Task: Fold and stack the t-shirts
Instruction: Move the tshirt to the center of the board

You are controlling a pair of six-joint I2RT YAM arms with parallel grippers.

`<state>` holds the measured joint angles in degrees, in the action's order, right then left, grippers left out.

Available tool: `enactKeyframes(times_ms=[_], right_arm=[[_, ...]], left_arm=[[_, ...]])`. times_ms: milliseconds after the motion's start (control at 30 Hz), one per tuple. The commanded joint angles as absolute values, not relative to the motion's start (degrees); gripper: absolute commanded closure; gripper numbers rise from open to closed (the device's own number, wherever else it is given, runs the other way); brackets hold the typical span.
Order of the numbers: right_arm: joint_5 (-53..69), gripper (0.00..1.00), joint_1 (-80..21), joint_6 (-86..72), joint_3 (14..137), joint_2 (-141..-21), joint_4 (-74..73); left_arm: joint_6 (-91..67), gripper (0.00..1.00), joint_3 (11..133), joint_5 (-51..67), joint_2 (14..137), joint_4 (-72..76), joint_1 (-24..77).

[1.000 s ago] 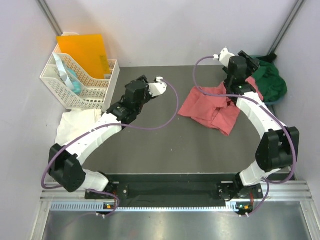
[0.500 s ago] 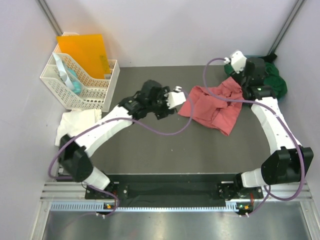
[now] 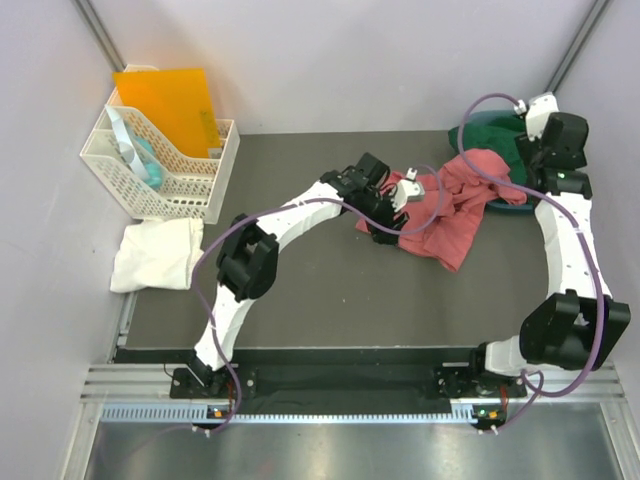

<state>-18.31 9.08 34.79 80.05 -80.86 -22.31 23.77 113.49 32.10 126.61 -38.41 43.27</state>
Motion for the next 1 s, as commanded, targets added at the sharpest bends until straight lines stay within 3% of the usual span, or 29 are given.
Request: enactKeyframes(times_ms=[0, 267, 367, 800, 933, 967], right_arm=[[-16.9, 0.41, 13.0, 32.1, 83.2, -78.5, -20.6], [-15.9, 0.41, 13.9, 31.3, 82.7, -76.6, -20.9], [-15.7, 0.42, 13.9, 30.0, 83.0, -76.3, -21.2], [-12.0, 0.43, 13.7, 24.9, 86.2, -75.7, -25.2], [-11.8, 0.44, 13.6, 24.3, 86.1, -76.1, -25.4], [-11.7, 0.44, 13.5, 24.2, 86.2, -76.3, -25.4]], left_arm=[[17.3, 0.38, 116.6, 45.6, 130.2, -31.8, 44.5], [-3.6, 0.38, 114.4, 49.3, 137.7, -6.0, 45.6], [-4.9, 0.38, 116.0, 48.3, 140.3, -2.7, 46.1], [-6.4, 0.4, 121.5, 44.4, 147.7, -0.4, 48.1], [-5.9, 0.49, 121.7, 43.9, 147.4, -0.5, 48.0], [-6.0, 0.55, 121.6, 43.9, 147.4, -0.6, 48.0]])
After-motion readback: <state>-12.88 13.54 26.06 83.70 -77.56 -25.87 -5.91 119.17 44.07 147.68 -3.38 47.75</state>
